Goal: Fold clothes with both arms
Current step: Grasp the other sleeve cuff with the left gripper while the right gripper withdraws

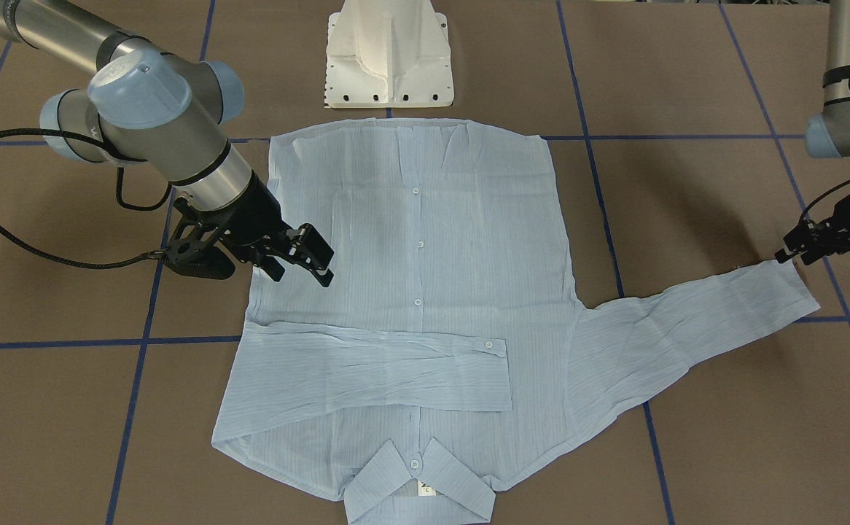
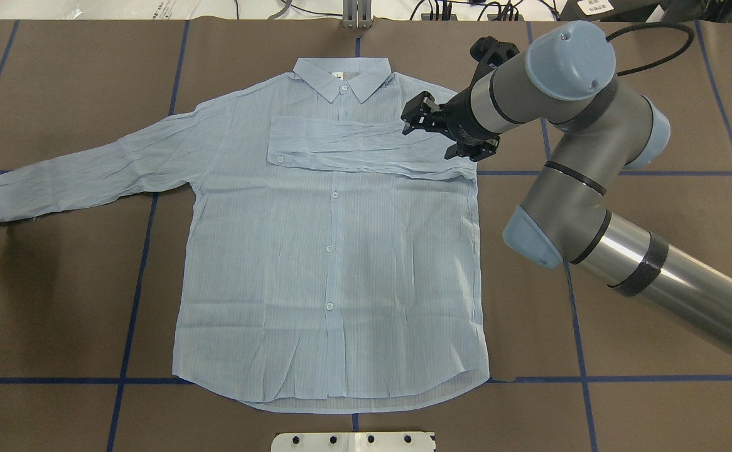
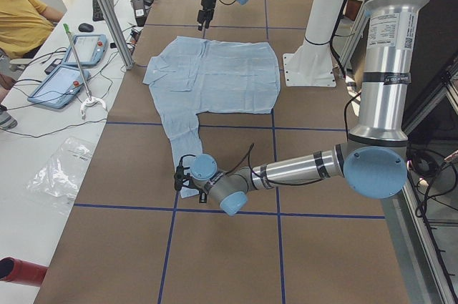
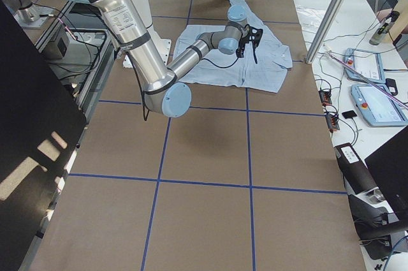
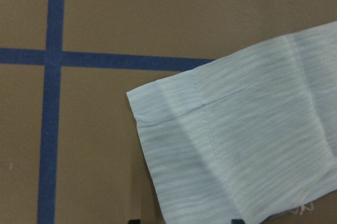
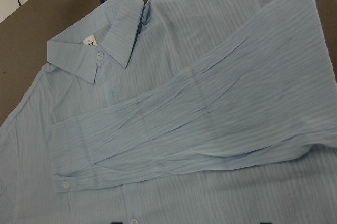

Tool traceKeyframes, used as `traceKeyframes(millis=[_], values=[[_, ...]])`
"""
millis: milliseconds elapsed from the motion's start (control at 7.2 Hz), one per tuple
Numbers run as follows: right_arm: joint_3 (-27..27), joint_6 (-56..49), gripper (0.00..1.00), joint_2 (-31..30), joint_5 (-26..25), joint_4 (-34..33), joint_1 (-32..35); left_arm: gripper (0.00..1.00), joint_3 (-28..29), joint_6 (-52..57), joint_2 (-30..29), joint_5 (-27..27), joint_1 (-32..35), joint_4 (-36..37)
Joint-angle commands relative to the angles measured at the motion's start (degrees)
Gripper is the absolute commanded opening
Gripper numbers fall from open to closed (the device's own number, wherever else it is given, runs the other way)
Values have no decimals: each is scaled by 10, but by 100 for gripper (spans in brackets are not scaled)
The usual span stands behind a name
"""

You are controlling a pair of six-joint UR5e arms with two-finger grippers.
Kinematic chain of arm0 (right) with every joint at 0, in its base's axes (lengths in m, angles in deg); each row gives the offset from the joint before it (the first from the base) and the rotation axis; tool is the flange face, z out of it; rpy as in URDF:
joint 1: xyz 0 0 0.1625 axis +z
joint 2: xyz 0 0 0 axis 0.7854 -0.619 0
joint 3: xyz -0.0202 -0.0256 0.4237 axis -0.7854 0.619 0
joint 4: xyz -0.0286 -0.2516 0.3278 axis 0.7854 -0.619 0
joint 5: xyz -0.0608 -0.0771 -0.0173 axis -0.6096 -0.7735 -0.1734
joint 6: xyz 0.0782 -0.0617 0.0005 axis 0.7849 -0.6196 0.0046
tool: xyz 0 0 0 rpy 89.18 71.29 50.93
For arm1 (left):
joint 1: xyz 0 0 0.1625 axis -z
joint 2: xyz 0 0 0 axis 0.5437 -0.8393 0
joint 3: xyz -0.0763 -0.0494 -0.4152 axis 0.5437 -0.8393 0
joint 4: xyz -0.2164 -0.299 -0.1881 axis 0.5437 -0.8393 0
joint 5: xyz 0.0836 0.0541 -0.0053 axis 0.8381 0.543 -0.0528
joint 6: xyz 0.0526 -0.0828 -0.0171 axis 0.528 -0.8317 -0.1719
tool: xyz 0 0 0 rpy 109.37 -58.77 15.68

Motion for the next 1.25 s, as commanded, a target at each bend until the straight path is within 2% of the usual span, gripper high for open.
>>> traceKeyframes(millis=[0,278,556,834,973,1112], values=[[1,0,90,0,0,0,0,63,0,1,0,0,-1,0],[1,0,90,-1,0,0,0,63,-1,0,0,0,-6,-1],[1,0,90,-1,0,0,0,54,-1,1,0,0,-6,-1],[2,0,90,-1,0,0,0,20,0,3,0,0,-8,-1],[1,0,90,0,0,0,0,0,1,3,0,0,-9,0],[1,0,90,0,0,0,0,0,-1,5,0,-4,-9,0]])
